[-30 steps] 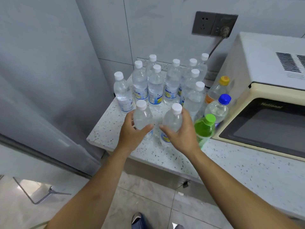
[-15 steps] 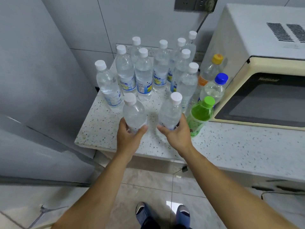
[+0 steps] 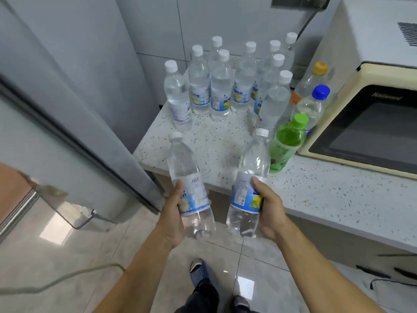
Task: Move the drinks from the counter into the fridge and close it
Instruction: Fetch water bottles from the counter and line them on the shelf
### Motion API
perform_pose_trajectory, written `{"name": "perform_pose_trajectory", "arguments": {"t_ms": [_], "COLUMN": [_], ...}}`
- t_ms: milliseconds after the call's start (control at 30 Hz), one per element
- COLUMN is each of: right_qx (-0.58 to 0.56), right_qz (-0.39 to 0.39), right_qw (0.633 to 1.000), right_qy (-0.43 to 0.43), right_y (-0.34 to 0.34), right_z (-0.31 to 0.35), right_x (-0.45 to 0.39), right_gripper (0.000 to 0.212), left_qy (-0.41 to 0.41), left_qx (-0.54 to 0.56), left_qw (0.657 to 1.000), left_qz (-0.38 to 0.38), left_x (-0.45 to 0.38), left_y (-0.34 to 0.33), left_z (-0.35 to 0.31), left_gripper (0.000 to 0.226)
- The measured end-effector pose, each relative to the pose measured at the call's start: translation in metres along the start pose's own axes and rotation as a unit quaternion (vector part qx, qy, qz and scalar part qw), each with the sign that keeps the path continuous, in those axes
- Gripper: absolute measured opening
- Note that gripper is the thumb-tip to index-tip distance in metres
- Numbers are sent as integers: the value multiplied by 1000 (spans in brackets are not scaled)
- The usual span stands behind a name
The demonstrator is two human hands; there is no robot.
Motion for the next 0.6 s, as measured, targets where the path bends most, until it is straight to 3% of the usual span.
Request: {"name": "perform_pose_trajectory", "arguments": {"t_ms": [67,167,267,400,600], "right_qx": [6,36,62,99,160], "right_qz": [8,18,43,84,138], "right_qw": [999,996,991,977,952], "right_qy": [-39,-75,-114,-166,-221], "right_y": [8,15,18,10,-25], "right_z": [-12,-32,-55,-87,-134], "right_x": [11,28,46,64,86], "right_gripper": [47,65,64,60,61], "left_qy": [5,22,34,33,17], "left_qx": [23,66,111,140,211], "left_qw": [1000,997,993,988,961], "left_qz": [-9,-24,-35,-51,-180], "left_x": [20,51,81,124,180], "left_y": [5,6,10,26,73], "left_z": [17,45,73,101,128], "left_gripper": [71,62,60,77,65]}}
Point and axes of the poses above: each hand's wrist, its own x-axis away from the middle knuckle, its own y-axis out of the back of the hand, z = x × y, the point moved 2 cm from there along -x, towards the middle knuckle, and after that the axes turned 4 degrees about -x, right-handed, at the moved point
